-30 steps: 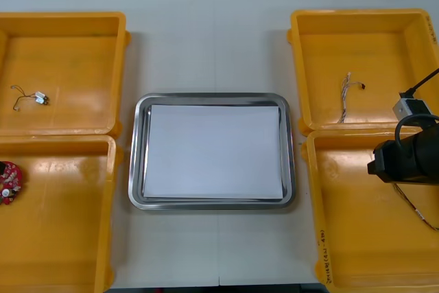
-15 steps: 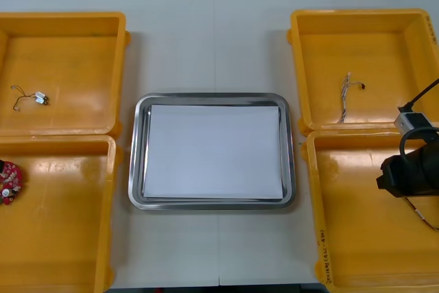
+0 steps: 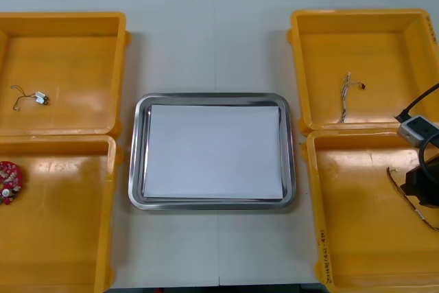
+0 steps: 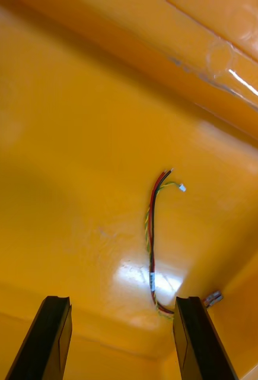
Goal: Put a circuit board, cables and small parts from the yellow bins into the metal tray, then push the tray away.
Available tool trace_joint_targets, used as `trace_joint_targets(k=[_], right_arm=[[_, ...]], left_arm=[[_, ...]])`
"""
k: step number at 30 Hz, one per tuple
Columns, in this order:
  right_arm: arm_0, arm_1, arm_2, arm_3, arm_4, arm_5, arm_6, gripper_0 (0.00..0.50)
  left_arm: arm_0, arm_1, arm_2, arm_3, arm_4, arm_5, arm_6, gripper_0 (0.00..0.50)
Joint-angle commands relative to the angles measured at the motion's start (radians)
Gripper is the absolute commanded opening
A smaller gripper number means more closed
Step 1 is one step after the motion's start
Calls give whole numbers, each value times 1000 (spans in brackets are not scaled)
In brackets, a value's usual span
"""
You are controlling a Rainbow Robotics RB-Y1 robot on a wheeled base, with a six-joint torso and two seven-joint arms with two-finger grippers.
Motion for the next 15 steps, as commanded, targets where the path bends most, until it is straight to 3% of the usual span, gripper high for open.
trace_joint_targets(k=[1,15], right_arm=[[61,-45,-48,-4,-13,-50,47,500],[105,-46,-66,132,-49,-233,186,500]], left_arm=[[-8,28,32,20,-4,-14,-79,500],[-10,28,-3,158,-1,-93,-415,500]])
